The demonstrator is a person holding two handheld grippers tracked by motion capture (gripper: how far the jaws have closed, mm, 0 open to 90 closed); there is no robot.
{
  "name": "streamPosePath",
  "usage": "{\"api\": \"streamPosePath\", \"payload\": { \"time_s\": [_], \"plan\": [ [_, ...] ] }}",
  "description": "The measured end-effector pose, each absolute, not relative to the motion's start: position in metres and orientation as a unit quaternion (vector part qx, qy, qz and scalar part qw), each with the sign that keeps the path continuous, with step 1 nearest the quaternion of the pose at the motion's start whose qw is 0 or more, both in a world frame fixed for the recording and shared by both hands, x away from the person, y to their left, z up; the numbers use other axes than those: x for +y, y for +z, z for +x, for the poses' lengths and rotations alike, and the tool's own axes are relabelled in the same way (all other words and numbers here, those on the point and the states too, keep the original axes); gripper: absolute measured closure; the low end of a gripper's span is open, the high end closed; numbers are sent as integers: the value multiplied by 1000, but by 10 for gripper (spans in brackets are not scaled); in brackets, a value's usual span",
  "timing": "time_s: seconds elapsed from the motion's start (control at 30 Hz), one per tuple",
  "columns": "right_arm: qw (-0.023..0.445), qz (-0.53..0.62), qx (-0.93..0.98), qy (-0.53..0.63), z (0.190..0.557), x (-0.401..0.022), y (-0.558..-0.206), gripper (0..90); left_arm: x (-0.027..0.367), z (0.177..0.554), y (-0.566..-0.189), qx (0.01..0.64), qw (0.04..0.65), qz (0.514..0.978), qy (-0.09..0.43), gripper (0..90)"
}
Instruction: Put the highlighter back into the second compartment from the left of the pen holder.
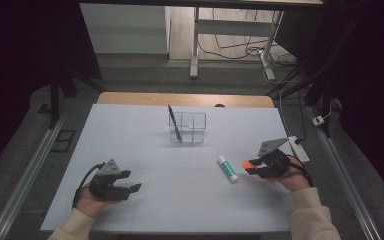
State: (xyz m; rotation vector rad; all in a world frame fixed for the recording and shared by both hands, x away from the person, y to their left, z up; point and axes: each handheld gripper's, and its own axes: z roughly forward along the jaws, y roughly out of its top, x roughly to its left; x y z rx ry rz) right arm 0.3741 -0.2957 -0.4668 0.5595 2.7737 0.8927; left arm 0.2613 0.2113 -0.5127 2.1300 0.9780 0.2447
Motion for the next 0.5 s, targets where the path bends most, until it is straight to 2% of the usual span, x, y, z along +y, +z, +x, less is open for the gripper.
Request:
{"api": "streamPosePath", "payload": {
  "time_s": [0.5],
  "plan": [
    [108, 214, 890, 387, 371, -293, -447, 644, 212, 261, -512, 385, 384, 833, 97, 332]
  ]
}}
